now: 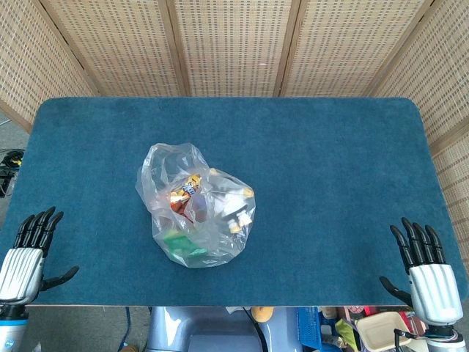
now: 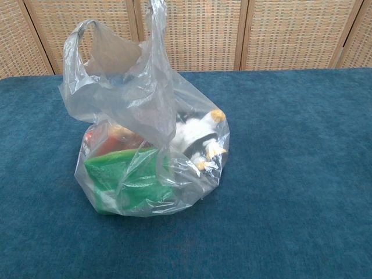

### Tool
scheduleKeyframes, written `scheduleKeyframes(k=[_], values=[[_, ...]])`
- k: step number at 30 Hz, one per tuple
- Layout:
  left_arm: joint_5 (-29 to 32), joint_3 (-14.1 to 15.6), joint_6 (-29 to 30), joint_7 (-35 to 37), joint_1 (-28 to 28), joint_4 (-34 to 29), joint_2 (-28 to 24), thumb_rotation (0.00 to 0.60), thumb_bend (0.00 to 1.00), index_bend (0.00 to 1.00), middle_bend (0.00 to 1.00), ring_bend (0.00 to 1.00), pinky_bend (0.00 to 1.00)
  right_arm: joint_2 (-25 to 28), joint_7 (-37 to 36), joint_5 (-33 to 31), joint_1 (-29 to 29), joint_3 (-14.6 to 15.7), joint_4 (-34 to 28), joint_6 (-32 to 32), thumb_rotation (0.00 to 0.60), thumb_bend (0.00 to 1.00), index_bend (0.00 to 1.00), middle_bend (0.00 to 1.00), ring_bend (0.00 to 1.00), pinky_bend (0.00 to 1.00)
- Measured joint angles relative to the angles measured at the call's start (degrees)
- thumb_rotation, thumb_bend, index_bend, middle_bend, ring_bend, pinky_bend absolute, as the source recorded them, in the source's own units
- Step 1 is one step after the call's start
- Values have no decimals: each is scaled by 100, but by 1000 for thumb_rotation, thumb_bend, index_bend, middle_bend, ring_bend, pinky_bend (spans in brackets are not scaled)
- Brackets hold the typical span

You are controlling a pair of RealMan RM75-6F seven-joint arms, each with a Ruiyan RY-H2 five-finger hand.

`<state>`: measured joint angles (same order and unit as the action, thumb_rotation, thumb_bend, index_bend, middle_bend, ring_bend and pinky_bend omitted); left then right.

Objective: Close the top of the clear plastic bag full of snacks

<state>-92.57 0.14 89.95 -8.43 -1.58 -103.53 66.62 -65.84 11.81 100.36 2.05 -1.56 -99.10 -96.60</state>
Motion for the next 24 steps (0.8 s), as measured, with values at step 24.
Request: scheduleKeyframes(k=[24], values=[[209,-137,228,18,117,-144,-174,600,170,0,0,0,0,292,-1490,-156,-1406,-797,-99,1114,600,0,0,0,0,0]])
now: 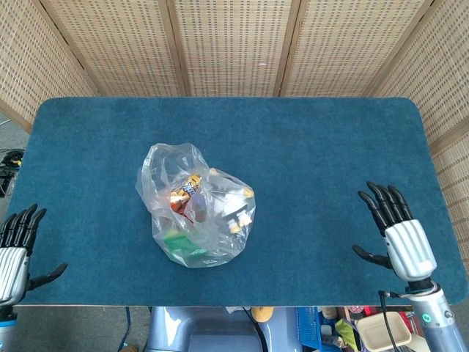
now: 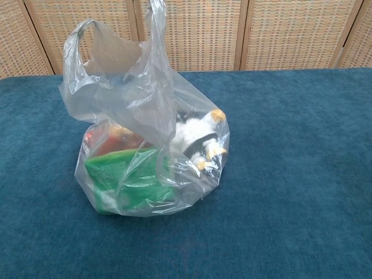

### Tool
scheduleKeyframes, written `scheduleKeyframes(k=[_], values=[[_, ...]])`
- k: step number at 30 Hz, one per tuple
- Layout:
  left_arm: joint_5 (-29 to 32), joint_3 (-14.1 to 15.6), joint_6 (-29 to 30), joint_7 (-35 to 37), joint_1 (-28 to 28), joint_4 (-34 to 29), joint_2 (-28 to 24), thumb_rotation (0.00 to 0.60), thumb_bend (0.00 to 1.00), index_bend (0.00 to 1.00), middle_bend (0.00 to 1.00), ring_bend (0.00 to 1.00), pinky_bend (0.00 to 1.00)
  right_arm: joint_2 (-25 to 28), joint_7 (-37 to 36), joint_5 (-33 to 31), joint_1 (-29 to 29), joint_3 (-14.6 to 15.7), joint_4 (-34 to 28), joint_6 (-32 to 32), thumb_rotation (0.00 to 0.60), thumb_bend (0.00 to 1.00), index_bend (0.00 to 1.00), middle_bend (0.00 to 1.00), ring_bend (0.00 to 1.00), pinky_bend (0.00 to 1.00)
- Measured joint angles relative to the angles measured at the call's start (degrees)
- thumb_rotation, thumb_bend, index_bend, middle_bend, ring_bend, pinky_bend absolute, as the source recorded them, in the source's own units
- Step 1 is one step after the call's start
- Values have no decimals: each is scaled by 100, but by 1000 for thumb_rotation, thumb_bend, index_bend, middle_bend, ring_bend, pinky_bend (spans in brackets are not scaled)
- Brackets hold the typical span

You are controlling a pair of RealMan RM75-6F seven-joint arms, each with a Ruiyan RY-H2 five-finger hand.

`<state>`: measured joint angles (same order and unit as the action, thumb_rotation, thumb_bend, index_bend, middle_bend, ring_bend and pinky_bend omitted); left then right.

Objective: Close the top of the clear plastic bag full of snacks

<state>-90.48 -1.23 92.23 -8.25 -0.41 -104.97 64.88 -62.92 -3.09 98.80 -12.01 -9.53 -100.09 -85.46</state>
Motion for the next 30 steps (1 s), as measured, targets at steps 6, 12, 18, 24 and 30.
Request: scheduleKeyframes(k=[6,12,18,24,30], values=[[144,-66,1,-75,13,-97,-49,600,173,0,0,0,0,-275,-184,-210,-810,-421,117,696,600,0,0,0,0,0],[299,-154,50,-189,31,-116,-30,600,175,0,0,0,0,-856,-351,-631,-1605,-681,155,1547,600,0,0,0,0,0],[401,-183,-44,-142,3,-130,-31,600,175,0,0,0,0,-1629,-44,-995,-2238,-828,256,2041,600,0,0,0,0,0],[533,-201,-194,-40,-44,-137,-85,600,174,0,0,0,0,-2498,472,-1232,-2643,-955,478,2129,600,0,0,0,0,0],[634,-234,-302,49,-91,-114,-107,600,176,0,0,0,0,-3410,895,-1688,-3160,-1370,780,2082,600,0,0,0,0,0]])
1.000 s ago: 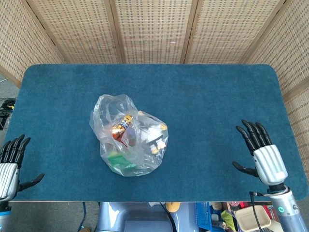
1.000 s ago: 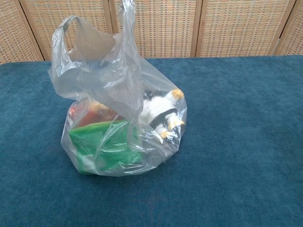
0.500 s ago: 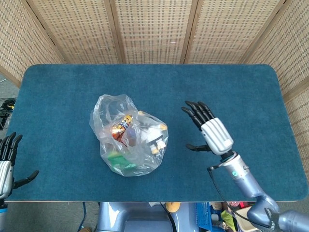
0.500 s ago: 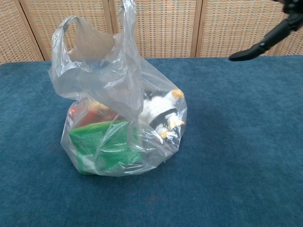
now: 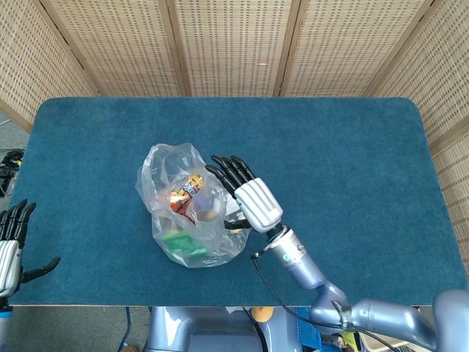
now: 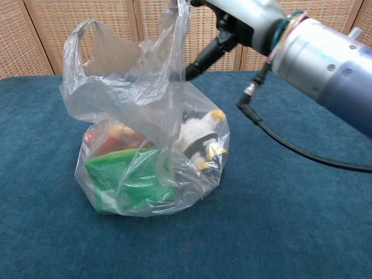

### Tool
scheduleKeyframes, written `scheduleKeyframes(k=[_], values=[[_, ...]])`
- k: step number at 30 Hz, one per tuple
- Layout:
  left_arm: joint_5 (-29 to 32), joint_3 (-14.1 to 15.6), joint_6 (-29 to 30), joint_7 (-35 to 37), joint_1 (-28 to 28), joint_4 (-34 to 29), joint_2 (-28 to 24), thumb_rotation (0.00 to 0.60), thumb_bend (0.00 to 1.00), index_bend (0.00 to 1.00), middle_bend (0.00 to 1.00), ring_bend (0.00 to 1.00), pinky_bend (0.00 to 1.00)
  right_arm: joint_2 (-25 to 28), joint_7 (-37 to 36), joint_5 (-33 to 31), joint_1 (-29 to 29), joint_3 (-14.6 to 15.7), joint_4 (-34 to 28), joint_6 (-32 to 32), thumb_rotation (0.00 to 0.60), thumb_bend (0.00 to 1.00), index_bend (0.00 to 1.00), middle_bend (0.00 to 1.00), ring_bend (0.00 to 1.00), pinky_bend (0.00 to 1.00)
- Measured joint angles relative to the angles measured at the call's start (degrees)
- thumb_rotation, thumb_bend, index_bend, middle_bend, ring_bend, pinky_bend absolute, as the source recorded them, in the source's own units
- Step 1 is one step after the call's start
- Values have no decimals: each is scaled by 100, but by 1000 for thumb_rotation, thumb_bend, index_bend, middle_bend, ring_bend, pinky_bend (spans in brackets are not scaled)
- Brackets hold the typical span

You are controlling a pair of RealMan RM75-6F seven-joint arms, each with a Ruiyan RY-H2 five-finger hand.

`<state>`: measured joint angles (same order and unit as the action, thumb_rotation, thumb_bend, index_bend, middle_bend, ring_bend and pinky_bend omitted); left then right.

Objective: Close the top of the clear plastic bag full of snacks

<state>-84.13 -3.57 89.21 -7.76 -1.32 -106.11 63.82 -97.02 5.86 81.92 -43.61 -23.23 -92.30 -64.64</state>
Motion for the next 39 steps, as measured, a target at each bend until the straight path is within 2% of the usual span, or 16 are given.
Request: scheduleKeyframes(k=[5,11,20,29,34,39], values=[[134,-56,-126,197,-56,15,-76,600,176,0,0,0,0,-723,290,-579,-474,-522,455,-204,600,0,0,0,0,0],[212,-89,-181,303,-85,39,-122,600,177,0,0,0,0,-986,375,-722,-782,-679,838,-363,600,0,0,0,0,0],[293,-110,-259,263,-137,45,-106,600,176,0,0,0,0,-1221,-72,-1048,-893,-929,686,-555,600,0,0,0,0,0],[369,-105,-350,262,-176,62,-95,600,179,0,0,0,0,-1200,-151,-1269,-941,-1126,420,-753,600,3,0,6,0,0],[354,-84,-361,229,-188,41,-93,600,179,0,0,0,0,-1094,-213,-1265,-896,-1107,282,-824,600,74,0,22,0,0],[350,-70,-359,195,-191,28,-82,600,179,0,0,0,0,-1013,-330,-1260,-841,-1082,97,-901,600,274,1,41,0,0]])
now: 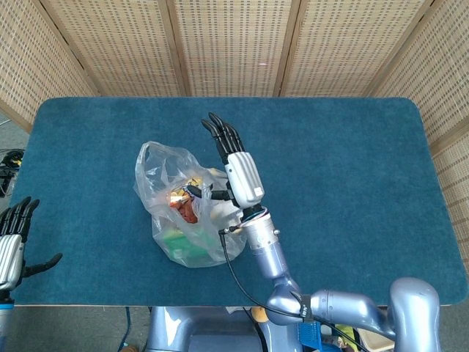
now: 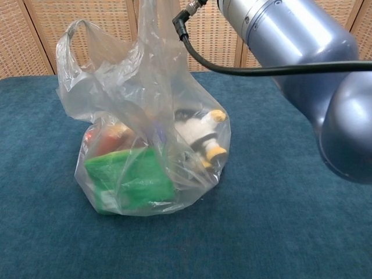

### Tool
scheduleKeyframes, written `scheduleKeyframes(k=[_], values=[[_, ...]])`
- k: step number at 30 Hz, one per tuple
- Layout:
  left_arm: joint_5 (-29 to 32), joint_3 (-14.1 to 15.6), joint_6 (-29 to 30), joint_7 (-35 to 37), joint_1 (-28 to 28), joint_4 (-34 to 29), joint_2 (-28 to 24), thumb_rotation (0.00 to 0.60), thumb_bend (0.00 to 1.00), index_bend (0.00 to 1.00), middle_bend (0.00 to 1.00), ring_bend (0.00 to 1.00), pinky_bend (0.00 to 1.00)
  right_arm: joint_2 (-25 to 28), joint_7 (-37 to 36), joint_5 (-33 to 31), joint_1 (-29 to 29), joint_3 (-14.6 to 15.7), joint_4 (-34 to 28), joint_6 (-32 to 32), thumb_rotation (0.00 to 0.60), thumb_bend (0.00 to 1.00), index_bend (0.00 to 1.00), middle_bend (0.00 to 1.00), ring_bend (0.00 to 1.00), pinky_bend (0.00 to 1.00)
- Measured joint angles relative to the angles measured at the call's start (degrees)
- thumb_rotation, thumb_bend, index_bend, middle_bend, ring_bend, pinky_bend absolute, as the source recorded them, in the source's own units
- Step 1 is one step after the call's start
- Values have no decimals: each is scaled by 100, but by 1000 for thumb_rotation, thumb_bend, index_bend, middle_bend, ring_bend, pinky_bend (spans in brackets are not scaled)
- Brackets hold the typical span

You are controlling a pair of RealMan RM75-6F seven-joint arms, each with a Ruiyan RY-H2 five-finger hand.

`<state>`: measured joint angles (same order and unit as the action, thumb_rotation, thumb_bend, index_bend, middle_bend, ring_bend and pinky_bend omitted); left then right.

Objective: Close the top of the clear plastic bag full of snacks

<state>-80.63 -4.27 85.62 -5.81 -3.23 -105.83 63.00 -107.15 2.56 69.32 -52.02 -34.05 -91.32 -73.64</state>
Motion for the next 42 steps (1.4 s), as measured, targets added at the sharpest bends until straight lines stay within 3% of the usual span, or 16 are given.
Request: scheduleKeyframes(k=[9,15,21,27,37,42], values=[[25,-12,-17,58,-16,7,-15,600,183,0,0,0,0,46,-129,-236,77,-41,-547,-72,600,481,11,50,0,0],[-26,-5,-143,427,-67,33,-79,600,199,0,0,0,0,122,-9,-205,94,72,-738,-111,600,511,19,54,0,0],[-51,-40,-615,1230,-286,73,-278,600,202,0,0,0,0,305,52,9,151,259,-751,-111,600,523,24,61,0,0],[-260,-156,-1183,2882,-681,280,-448,600,207,0,0,0,0,490,54,72,224,312,-789,-106,600,534,27,68,0,0],[-920,-345,-2287,6560,-1846,1202,-488,600,189,0,0,0,0,871,11,168,419,415,-920,-118,600,533,28,76,0,0],[-1142,-358,-2593,7820,-2279,1534,-442,600,182,0,0,0,0,985,-4,168,474,432,-985,-124,600,534,28,78,0,0]])
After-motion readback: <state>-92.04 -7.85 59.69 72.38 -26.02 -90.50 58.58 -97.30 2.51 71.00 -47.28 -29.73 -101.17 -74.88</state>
